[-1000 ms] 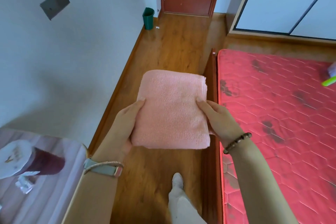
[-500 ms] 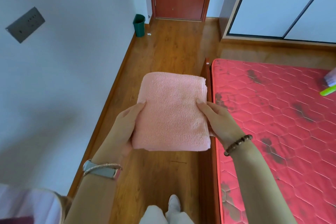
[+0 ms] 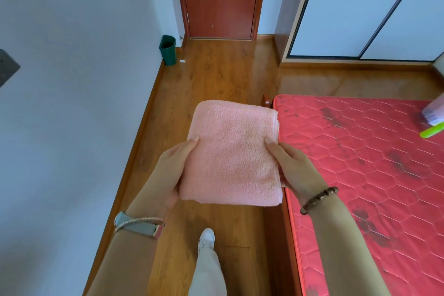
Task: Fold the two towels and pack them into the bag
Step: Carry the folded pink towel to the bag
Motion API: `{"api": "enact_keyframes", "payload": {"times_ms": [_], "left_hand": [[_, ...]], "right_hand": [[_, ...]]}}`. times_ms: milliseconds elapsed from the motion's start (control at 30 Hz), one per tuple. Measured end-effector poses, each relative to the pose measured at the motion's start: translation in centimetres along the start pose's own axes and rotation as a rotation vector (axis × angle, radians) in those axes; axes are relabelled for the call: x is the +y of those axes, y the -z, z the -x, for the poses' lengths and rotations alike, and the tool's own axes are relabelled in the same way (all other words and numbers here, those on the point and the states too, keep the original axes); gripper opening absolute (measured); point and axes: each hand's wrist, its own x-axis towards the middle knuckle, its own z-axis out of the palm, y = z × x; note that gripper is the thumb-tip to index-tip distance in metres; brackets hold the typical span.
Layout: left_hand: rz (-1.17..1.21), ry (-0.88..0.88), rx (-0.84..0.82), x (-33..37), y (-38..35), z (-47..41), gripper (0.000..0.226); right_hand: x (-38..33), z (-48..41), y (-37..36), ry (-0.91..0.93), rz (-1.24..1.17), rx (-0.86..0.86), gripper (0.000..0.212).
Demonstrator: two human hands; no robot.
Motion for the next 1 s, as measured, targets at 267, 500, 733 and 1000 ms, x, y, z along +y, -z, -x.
{"api": "enact_keyframes", "payload": {"times_ms": [267, 500, 733, 1000], "left_hand": [[0.0, 0.02, -0.031, 5.7, 2.3, -8.1, 0.022], [-0.03, 0.035, -0.061, 9.6, 4.5, -14.1, 0.029], [-0.035, 0.058, -0.068, 12.3, 4.0, -19.6, 0.027], [-0.04, 0.076, -0.052, 15.9, 1.4, -27.1, 0.023]], "right_hand": [[-4.3, -7.9, -3.8, 0.025, 0.028, 0.091, 0.035], [-6.7, -13.4, -6.3, 0.006, 0.009, 0.127, 0.034], [-8.6, -18.9, -6.4, 0.013, -0.009, 0.125, 0.036], [-11.2, -26.6, -4.2, 0.006, -0.027, 0.102, 0.036]]}}
